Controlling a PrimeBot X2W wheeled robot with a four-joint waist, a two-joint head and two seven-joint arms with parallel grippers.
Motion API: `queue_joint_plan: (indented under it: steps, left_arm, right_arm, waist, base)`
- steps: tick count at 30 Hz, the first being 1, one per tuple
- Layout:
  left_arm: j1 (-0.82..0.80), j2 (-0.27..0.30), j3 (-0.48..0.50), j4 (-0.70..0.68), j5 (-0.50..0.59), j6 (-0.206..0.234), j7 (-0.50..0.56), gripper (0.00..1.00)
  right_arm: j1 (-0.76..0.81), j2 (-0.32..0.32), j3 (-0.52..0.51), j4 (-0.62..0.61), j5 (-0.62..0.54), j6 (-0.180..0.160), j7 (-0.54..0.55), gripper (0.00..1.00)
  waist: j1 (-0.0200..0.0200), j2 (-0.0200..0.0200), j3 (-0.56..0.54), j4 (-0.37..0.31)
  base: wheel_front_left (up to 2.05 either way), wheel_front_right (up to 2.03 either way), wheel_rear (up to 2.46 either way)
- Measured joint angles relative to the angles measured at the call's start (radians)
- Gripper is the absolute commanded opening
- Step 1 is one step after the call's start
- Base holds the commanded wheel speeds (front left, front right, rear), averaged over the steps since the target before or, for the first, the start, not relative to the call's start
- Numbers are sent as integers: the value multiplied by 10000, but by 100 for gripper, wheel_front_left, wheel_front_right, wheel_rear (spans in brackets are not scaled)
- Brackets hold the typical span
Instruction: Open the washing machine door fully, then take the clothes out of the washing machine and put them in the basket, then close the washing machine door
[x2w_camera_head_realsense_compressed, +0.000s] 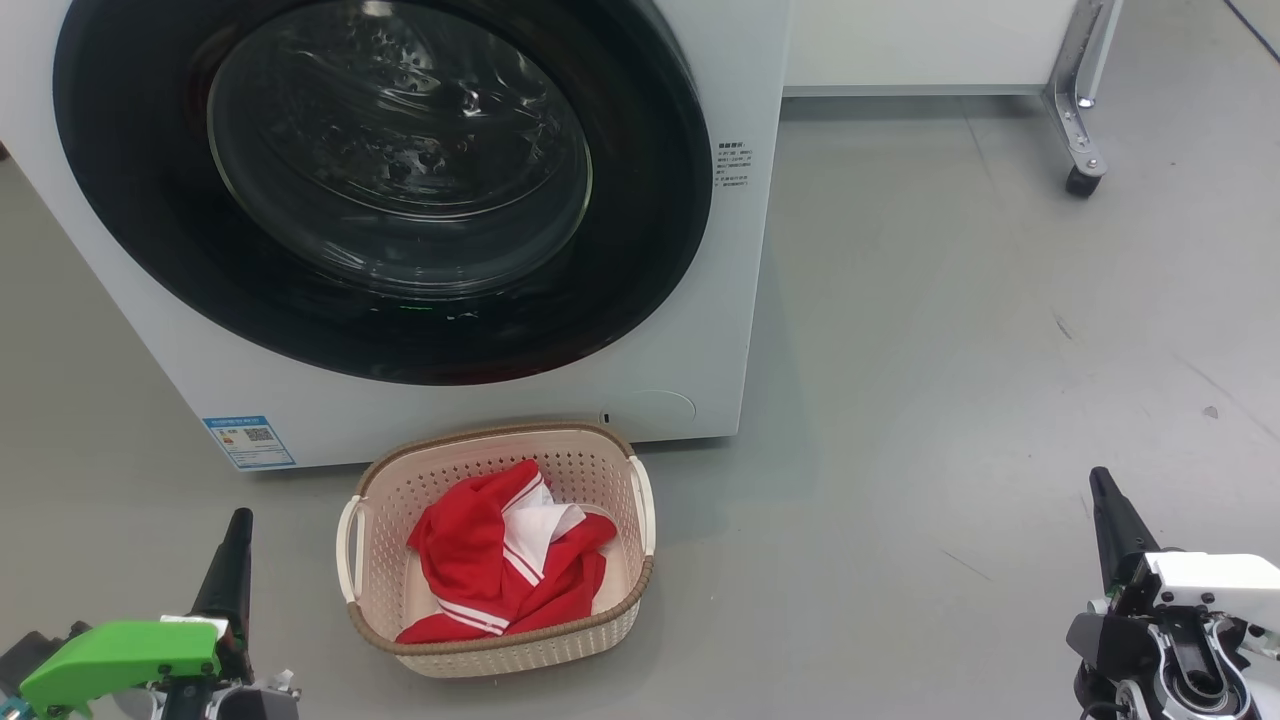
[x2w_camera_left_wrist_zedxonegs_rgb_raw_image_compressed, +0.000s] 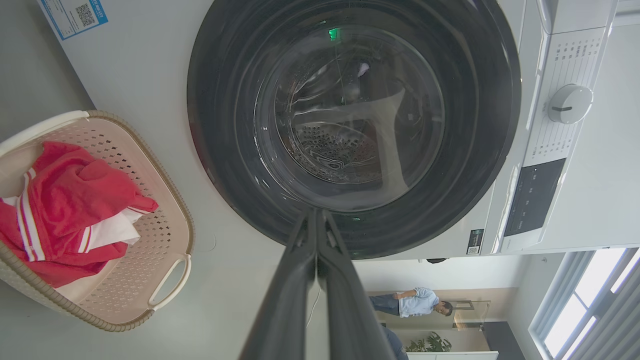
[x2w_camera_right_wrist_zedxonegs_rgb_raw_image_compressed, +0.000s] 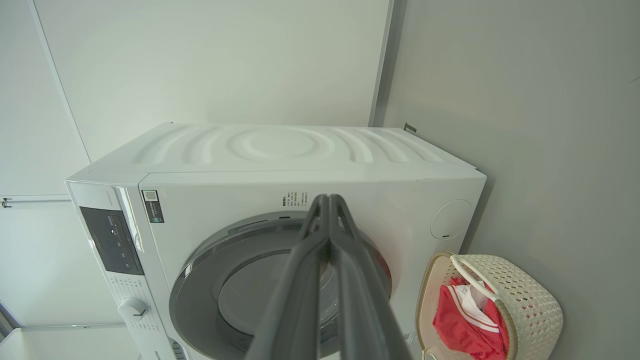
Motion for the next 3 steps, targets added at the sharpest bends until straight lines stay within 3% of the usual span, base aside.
queue_joint_plan:
  steps: [3]
  left_arm:
    - [0, 0, 0, 0, -2, 0, 0, 0]
  right_arm:
    - [0, 2, -2, -2, 0, 0, 0, 0]
  waist:
    - [0, 0, 0, 0]
  base:
    - [0, 0, 0]
